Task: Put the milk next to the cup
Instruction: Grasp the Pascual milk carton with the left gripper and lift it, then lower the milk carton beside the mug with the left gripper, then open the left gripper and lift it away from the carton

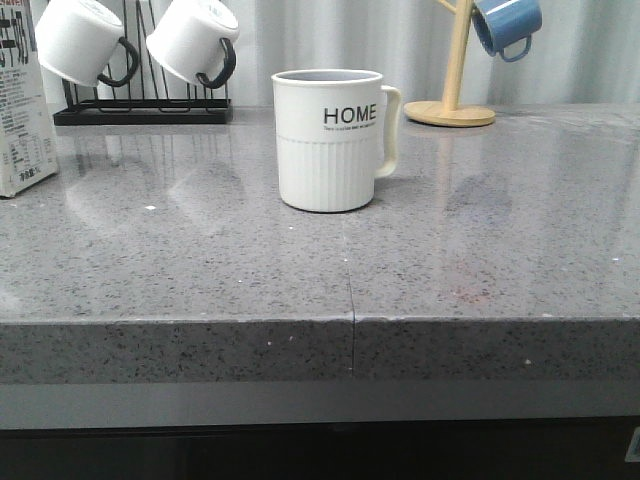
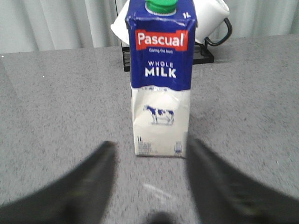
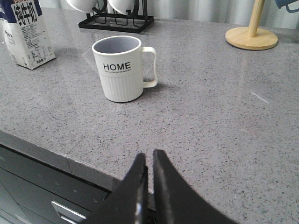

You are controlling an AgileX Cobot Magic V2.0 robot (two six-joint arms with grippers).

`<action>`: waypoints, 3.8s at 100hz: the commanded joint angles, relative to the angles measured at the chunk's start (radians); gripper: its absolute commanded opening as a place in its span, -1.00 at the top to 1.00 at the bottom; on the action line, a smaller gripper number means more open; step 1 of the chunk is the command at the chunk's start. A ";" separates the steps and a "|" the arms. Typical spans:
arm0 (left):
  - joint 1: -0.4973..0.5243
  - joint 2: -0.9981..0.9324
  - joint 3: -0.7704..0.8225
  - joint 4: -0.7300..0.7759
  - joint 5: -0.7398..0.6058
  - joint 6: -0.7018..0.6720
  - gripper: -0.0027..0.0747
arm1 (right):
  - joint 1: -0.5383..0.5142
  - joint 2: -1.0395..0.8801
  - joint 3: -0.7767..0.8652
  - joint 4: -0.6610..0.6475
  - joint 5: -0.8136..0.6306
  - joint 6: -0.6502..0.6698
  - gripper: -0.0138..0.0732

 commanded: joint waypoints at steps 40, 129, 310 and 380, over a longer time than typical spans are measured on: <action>-0.048 0.367 -0.183 -0.030 -0.294 0.002 -0.80 | -0.002 0.010 -0.027 -0.006 -0.071 -0.001 0.57; -0.057 0.773 -0.380 -0.100 -0.514 0.002 0.34 | -0.002 0.010 -0.027 -0.006 -0.068 -0.001 0.57; -0.524 0.898 -0.541 -0.169 -0.387 0.014 -0.76 | -0.002 0.010 -0.027 -0.006 -0.068 -0.001 0.57; -0.405 0.420 -0.260 -0.160 -0.217 0.066 0.62 | -0.002 0.010 -0.027 -0.006 -0.068 -0.001 0.57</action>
